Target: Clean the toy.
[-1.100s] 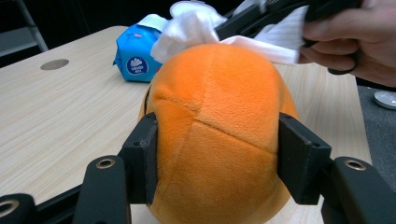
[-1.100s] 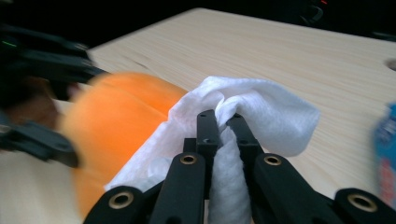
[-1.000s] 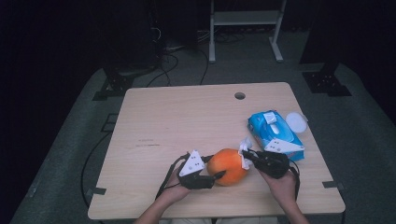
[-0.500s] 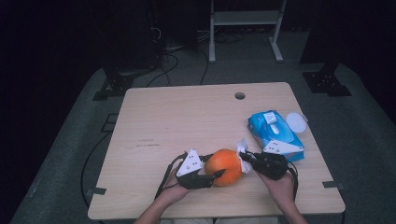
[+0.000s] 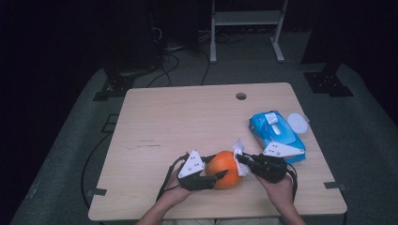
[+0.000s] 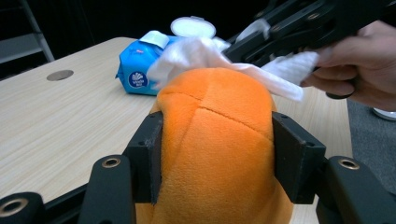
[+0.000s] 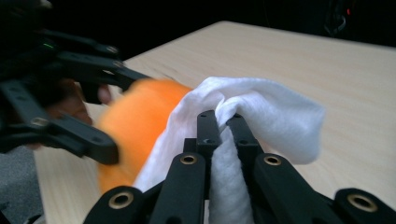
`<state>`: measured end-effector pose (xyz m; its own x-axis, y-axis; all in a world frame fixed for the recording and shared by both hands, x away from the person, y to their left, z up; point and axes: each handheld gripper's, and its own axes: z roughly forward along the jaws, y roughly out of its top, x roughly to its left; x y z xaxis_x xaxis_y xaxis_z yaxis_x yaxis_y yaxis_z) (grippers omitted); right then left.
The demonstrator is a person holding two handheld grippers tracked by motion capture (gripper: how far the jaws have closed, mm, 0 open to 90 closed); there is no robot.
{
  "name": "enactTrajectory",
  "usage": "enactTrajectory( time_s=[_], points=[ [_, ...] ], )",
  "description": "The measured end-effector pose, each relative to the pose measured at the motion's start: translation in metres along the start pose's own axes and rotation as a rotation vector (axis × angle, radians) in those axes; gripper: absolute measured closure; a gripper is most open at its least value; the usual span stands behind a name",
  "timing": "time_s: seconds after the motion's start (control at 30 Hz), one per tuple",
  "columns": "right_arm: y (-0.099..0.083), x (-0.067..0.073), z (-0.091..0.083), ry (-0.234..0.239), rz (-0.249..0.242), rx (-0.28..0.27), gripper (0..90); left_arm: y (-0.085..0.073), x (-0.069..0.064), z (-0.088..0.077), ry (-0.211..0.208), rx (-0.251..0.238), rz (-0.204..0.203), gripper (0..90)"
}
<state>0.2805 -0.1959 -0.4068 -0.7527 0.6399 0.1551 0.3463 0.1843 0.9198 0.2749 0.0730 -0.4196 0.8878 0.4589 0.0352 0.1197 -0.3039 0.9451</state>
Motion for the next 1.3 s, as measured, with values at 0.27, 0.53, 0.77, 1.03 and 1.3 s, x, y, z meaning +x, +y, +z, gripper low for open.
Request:
enactTrajectory(
  time_s=[0.27,0.53,0.77,1.03,1.3],
  points=[
    [0.004,0.014,0.004,0.046,-0.059,-0.003,84.8,-0.002,-0.001,0.003,-0.038,0.006,0.005,37.8],
    [-0.001,0.000,0.002,-0.005,-0.023,-0.004,84.8,-0.009,0.000,0.011,-0.032,0.018,0.009,19.6],
    [-0.003,-0.008,0.000,-0.022,0.001,-0.004,84.8,-0.008,-0.001,0.008,-0.107,0.024,0.016,28.4],
    [0.002,0.008,0.000,-0.011,-0.047,-0.007,84.9,-0.014,-0.003,0.020,-0.020,0.054,0.035,22.0],
    [0.008,0.023,-0.001,0.023,-0.121,-0.029,85.0,-0.010,-0.002,0.016,-0.038,0.040,-0.010,40.4]
  ],
)
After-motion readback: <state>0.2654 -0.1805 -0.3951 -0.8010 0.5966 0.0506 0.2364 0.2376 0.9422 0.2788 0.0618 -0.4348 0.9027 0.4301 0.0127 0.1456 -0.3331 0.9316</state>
